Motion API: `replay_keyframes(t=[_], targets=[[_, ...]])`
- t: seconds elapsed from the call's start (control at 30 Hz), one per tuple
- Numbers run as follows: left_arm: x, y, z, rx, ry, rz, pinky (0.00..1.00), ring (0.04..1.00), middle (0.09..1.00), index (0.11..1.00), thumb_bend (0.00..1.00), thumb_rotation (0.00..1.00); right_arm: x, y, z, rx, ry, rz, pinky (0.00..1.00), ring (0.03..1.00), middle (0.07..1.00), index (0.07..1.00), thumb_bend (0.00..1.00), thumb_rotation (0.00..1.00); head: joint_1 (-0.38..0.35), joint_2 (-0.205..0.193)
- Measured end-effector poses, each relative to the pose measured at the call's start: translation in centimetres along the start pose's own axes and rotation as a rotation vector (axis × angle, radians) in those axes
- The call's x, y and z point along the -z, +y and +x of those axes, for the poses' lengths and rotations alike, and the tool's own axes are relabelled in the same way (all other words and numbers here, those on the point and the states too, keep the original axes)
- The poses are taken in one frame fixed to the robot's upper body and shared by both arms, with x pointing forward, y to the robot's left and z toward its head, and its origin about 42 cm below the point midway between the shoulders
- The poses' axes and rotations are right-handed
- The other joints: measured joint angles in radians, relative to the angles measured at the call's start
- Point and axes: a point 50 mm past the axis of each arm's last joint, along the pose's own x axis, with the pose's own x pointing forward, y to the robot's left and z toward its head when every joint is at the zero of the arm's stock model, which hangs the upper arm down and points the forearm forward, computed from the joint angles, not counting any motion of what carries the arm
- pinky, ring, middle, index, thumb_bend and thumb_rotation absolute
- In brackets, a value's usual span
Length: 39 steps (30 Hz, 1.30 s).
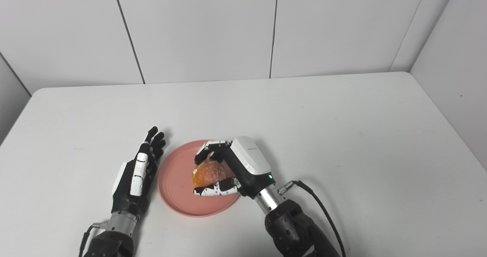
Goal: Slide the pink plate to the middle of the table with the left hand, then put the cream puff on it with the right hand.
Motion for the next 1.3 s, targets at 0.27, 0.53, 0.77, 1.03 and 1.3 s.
replay_keyframes(t=[0.27, 0.53, 0.77, 1.03, 1.3], targets=[[-0.2, -0.1, 0.0, -0.002, -0.001, 0.003, 0.99, 0.965, 0.965, 0.967, 0.63, 1.00, 0.6, 0.3, -0.4, -0.032, -0.011, -0.037, 0.59, 0.631, 0.535, 0.470, 0.51, 0.00, 0.000, 0.003], [-0.2, 0.0, -0.1, -0.004, -0.002, 0.002, 0.99, 0.961, 0.958, 0.960, 0.62, 1.00, 0.7, 0.0, -0.6, -0.077, -0.042, -0.117, 0.99, 0.986, 0.936, 0.899, 0.58, 0.66, -0.002, -0.002], [-0.3, 0.0, -0.1, -0.004, 0.001, 0.001, 1.00, 0.964, 0.960, 0.968, 0.62, 1.00, 0.4, -1.0, -0.7, -0.139, -0.072, -0.160, 1.00, 1.000, 1.000, 0.996, 0.71, 0.92, -0.002, 0.000], [-0.2, 0.0, -0.1, -0.005, -0.001, 0.000, 1.00, 0.962, 0.959, 0.956, 0.63, 1.00, 0.7, -1.6, -0.7, -0.145, -0.060, -0.119, 1.00, 1.000, 1.000, 1.000, 0.78, 0.95, -0.002, -0.002], [-0.2, 0.0, -0.1, -0.008, -0.001, -0.002, 0.99, 0.952, 0.951, 0.944, 0.64, 1.00, 2.1, -2.4, -0.7, 0.000, -0.017, -0.011, 1.00, 1.000, 1.000, 1.000, 0.79, 0.98, 0.002, -0.003]])
